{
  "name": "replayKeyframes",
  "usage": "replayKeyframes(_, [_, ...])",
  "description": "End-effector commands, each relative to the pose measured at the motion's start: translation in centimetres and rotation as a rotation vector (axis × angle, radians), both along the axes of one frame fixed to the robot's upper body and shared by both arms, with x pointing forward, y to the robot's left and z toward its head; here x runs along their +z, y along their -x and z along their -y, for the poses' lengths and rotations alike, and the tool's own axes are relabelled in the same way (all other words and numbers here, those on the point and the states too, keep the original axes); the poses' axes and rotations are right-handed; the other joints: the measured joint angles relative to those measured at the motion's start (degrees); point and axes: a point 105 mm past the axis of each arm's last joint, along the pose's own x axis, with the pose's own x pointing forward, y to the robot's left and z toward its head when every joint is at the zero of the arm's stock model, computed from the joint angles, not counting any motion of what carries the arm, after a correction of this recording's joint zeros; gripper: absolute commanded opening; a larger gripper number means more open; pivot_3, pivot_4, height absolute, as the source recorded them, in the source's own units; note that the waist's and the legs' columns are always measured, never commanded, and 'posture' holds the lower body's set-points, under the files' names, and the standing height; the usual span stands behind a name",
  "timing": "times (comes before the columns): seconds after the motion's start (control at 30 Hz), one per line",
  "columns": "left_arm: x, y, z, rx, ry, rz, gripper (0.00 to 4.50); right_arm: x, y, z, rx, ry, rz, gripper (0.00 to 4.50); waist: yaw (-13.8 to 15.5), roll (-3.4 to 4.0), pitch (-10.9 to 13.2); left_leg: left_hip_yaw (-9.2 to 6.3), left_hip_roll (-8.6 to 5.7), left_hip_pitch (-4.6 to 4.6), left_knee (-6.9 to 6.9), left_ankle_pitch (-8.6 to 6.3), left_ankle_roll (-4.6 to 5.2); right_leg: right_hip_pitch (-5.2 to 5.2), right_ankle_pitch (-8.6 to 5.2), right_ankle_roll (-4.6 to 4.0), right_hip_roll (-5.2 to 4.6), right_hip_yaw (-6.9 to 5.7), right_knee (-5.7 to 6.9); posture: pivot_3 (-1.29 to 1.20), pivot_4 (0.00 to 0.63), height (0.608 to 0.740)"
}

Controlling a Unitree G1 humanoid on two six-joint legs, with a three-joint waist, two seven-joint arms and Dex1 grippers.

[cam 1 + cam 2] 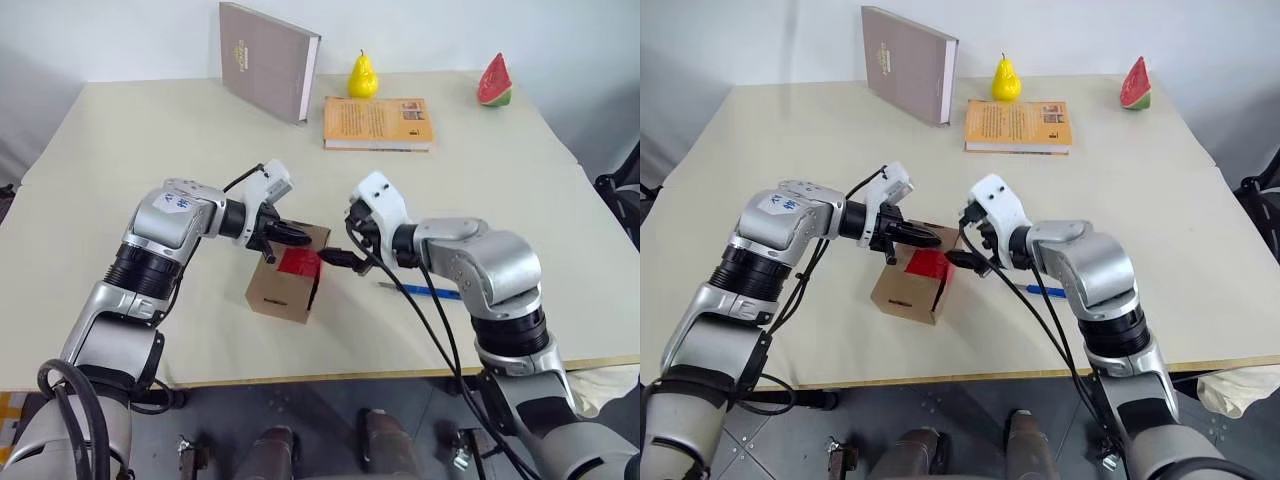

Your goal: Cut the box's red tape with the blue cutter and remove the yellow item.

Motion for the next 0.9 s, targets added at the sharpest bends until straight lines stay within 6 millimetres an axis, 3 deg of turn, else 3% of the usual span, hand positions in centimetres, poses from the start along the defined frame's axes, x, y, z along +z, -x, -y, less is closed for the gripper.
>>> replayKeyframes(0.03, [-2.0,-0.2,-0.7,0.015,-0.081,-0.021,0.0,-0.2,0.8,-0.2,0.024,0.02,0.023,4.48,0.02,0.01,-0.01,0.0,0.0,0.0,0.01,0.0,0.0,0.01,0.0,0.0,0.0,0.0,0.0,0.0,0.15,0.74])
replayKeyframes(0.13, [-2.1,-0.1,-1.0,0.014,-0.085,-0.023,0.0,-1.0,0.7,0.0,0.016,0.042,0.012,4.48,0.06,0.02,-0.06,0.01,0.01,0.1,0.01,0.0,0.0,0.09,0.0,0.0,0.01,0.01,0.01,0.0,0.15,0.74])
replayKeyframes(0.47, [-2.1,-0.1,-1.4,0.036,-0.082,-0.021,0.0,-1.1,0.7,-0.2,0.057,0.065,0.015,4.48,-0.01,0.02,-0.08,0.04,0.01,0.21,0.02,0.0,0.0,0.11,0.0,0.0,0.02,0.08,0.18,0.0,0.15,0.74])
replayKeyframes(0.9, [-2.1,0.1,-1.5,0.057,-0.07,-0.019,0.0,-3.0,0.3,-0.8,0.115,0.255,0.038,4.48,-0.2,0.03,-0.24,0.12,0.06,0.31,0.02,0.02,-0.03,0.12,-0.01,-0.01,0.06,0.15,0.25,0.0,0.15,0.74])
